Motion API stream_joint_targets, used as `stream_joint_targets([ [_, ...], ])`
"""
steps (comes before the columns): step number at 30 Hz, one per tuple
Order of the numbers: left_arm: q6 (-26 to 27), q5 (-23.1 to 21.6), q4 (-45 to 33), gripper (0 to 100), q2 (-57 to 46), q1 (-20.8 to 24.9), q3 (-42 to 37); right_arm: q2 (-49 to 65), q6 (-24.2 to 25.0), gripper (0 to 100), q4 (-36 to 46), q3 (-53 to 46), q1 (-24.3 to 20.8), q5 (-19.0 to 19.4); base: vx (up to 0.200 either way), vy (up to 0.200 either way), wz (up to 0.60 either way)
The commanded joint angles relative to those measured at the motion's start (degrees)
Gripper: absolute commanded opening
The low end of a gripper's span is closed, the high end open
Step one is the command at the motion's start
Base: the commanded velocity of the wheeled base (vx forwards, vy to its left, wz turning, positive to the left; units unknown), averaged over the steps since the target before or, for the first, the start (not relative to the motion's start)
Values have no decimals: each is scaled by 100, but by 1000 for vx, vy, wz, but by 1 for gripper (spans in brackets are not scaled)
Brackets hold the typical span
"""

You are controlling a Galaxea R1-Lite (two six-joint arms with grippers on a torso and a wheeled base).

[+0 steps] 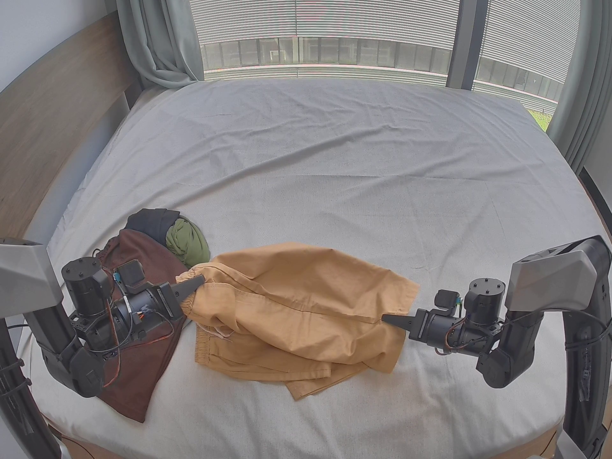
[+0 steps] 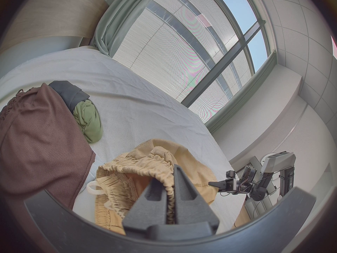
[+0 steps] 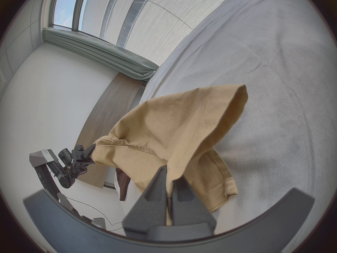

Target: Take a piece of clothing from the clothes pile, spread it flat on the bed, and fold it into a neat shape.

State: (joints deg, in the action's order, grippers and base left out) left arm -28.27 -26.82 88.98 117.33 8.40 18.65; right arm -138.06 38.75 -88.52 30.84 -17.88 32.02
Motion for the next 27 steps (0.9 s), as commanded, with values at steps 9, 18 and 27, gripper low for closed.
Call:
stream_joint_targets([
  [9, -12, 1, 14, 0, 158, -49, 60, 649, -61, 0, 19, -808, 329, 1210, 0, 0, 0],
  [18, -3, 1, 14, 0, 149, -49, 60, 403, -307, 0, 19, -799, 277, 1218, 0, 0, 0],
  [27, -3, 1, 14, 0, 141, -40, 60, 183, -553, 100, 10, -702, 206, 1192, 0, 0, 0],
])
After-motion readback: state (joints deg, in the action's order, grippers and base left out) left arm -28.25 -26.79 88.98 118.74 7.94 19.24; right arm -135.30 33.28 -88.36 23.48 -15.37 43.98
